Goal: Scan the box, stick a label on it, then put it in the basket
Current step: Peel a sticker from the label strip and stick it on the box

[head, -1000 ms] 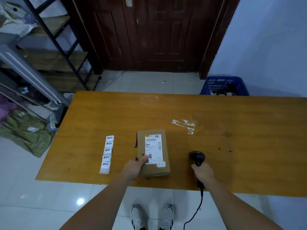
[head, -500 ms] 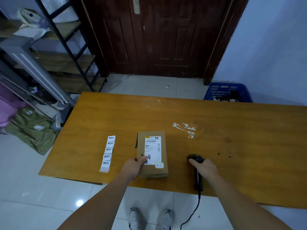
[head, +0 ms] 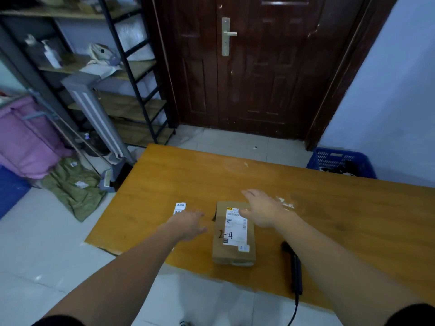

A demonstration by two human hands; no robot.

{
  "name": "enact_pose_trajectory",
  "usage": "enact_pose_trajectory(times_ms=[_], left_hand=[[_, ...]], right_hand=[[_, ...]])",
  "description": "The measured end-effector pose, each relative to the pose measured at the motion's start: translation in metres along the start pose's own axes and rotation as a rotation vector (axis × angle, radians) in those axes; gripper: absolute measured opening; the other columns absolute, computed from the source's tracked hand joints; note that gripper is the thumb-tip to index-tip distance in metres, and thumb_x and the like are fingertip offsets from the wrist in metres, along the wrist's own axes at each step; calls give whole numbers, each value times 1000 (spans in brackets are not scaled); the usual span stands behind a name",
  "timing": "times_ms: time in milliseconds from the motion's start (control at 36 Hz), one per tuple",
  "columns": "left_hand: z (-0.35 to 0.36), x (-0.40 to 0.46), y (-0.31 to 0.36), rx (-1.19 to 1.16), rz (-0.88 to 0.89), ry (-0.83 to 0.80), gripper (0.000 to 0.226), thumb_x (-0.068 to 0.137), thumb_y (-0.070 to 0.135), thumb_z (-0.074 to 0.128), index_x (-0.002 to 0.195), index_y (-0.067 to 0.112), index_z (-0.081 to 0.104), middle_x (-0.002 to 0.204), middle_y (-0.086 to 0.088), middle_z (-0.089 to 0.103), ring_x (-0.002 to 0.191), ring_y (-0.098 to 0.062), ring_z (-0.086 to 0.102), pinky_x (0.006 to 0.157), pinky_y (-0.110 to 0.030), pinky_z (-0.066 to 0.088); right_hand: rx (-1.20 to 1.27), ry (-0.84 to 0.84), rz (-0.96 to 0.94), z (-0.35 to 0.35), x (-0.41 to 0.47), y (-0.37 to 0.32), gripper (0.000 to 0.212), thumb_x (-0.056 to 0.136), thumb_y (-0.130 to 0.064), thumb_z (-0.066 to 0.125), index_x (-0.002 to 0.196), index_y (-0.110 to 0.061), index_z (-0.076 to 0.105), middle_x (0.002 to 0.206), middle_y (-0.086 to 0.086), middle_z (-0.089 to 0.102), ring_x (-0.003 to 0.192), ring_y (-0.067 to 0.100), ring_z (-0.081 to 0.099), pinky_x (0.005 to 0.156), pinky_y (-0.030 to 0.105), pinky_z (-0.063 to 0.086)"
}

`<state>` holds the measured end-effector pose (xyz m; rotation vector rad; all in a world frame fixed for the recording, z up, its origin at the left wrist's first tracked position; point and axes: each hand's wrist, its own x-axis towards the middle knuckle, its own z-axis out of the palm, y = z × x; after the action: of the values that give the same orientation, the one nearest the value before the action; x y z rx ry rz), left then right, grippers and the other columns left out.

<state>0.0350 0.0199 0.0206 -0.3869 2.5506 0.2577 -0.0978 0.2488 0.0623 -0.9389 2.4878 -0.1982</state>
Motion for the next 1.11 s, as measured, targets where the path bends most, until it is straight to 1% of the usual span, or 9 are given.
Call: enact_pose_trajectory(times_ms=[111, 167, 278, 472, 556, 667, 778, 917, 1111], left_hand=[[3, -9, -41, 111, 42, -14, 67, 98, 60, 48, 155, 27, 33, 156, -6, 43, 135, -29, 48, 104, -44, 45], [7, -13, -62, 125, 43, -18, 66, 98, 59, 48, 154, 26, 36, 153, -7, 47, 131, -30, 50, 101, -45, 46], [17, -18, -100, 148, 33, -16, 63, 99, 60, 43, 149, 22, 42, 146, -4, 54, 126, -29, 53, 100, -44, 46], [31, -15, -149, 158, 49, -48, 63, 101, 58, 40, 152, 20, 37, 150, -7, 50, 131, -31, 50, 102, -46, 44], [36, -8, -163, 167, 65, -64, 63, 102, 57, 40, 152, 19, 37, 148, -8, 50, 132, -31, 49, 102, -46, 44], [49, 3, -178, 180, 98, -77, 58, 101, 54, 41, 148, 19, 41, 144, -8, 52, 129, -31, 50, 98, -47, 44], [64, 15, -184, 188, 134, -86, 58, 100, 52, 46, 149, 21, 41, 144, -6, 52, 130, -30, 50, 97, -44, 45], [82, 30, -182, 127, 173, -42, 54, 100, 46, 54, 143, 16, 44, 143, -7, 50, 129, -30, 48, 101, -44, 43], [104, 45, -172, 83, 194, 57, 60, 96, 46, 59, 147, 21, 40, 146, -4, 43, 133, -26, 41, 107, -41, 39]], right_hand=[[-41, -81, -63, 11, 19, -47, 76, 104, -51, 47, 165, -15, 20, 174, 9, 21, 159, 29, 19, 127, 48, 25], [-50, -125, -74, 21, 27, -70, 77, 104, -52, 46, 166, -16, 19, 174, 7, 19, 160, 28, 18, 126, 49, 27], [-55, -179, -98, 45, 39, -112, 75, 105, -49, 46, 165, -12, 22, 172, 11, 25, 157, 31, 24, 126, 46, 28], [-5, -267, -37, 92, 60, -164, 73, 105, -51, 43, 165, -15, 22, 172, 7, 26, 156, 30, 27, 124, 47, 31], [25, -286, 3, 109, 70, -182, 69, 105, -48, 43, 162, -13, 28, 169, 10, 31, 152, 32, 32, 122, 48, 33], [74, -293, 47, 131, 82, -198, 64, 106, -45, 44, 161, -13, 32, 161, 11, 41, 147, 33, 39, 118, 48, 38], [103, -283, 75, 153, 91, -208, 55, 105, -41, 46, 155, -17, 44, 149, 11, 53, 136, 32, 52, 110, 44, 44], [132, -263, 131, 173, 102, -213, 46, 104, -35, 49, 145, -15, 54, 142, 10, 58, 127, 30, 58, 103, 42, 50], [125, -178, 197, 191, 116, -213, 35, 104, -28, 52, 134, -14, 62, 132, 10, 62, 119, 30, 60, 99, 41, 53]])
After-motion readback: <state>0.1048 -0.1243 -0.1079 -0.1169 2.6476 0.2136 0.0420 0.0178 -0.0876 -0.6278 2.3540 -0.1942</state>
